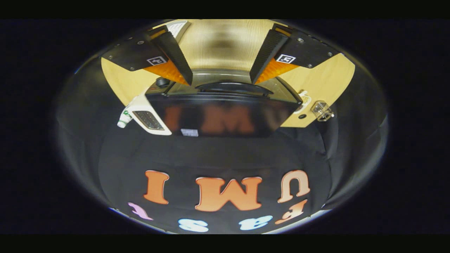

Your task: Open the toaster oven, put the food inside, and close the toaster oven door.

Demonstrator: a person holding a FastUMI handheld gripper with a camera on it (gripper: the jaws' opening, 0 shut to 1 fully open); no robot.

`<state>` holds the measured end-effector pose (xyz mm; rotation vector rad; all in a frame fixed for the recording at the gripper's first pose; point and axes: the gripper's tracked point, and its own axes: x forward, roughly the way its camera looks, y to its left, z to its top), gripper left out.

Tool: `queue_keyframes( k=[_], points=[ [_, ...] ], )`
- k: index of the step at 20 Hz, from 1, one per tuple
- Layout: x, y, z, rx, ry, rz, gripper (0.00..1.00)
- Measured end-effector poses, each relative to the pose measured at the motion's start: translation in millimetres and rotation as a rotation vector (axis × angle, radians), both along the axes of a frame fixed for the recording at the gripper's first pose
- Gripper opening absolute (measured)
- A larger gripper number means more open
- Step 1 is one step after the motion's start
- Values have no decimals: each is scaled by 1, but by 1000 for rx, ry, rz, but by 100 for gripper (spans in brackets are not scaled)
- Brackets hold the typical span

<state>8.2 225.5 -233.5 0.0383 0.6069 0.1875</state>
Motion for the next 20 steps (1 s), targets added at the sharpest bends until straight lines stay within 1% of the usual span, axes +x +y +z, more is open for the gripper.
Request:
queue_keyframes(
  k=[6, 9, 12, 15, 17, 20],
  points=[
    [26, -55, 133, 43, -323, -96, 97],
    [27, -79, 190, 43, -460, -131, 97],
    [20, -97, 233, 34, -567, -142, 97],
    [11, -112, 263, 38, -638, -149, 97],
    [9, -117, 279, 32, -690, -139, 97],
    [2, -128, 287, -1, -716, -149, 98]
  ],
)
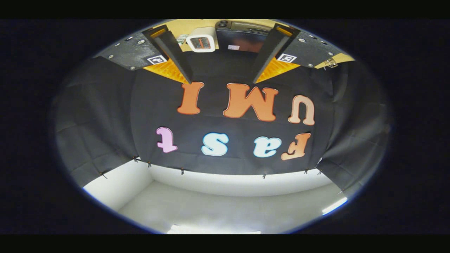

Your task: Open the toaster oven, put the food inside, and close the toaster oven door.

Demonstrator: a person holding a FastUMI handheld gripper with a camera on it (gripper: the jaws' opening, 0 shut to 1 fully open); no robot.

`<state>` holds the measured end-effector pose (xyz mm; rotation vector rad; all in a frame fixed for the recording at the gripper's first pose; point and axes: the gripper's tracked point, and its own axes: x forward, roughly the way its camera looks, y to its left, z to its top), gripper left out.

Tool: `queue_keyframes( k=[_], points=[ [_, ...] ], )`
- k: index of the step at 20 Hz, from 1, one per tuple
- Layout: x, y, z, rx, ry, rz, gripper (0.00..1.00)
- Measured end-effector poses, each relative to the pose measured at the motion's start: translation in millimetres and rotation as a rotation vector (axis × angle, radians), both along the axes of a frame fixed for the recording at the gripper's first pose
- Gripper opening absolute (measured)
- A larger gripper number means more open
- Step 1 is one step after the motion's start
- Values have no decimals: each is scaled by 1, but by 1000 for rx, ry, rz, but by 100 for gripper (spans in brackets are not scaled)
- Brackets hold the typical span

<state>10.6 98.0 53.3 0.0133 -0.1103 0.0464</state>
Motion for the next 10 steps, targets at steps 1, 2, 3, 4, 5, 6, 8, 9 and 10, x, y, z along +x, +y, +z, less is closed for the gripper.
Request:
queue_keyframes(
  k=[1, 2, 3, 4, 5, 6, 8, 9, 10],
  points=[
    [-2, -1, 1, -5, -4, 7, 98],
    [-4, 1, 4, -5, -9, 12, 98],
    [-6, 1, 6, -3, -18, 20, 98],
    [-8, 1, 7, 0, -26, 27, 98],
    [-10, 0, 8, 0, -34, 34, 98],
    [-11, 0, 10, -1, -45, 39, 98],
    [-14, -2, 12, -3, -61, 42, 98],
    [-15, -3, 13, -3, -68, 40, 98],
    [-17, -5, 13, 0, -69, 38, 98]
  ],
)
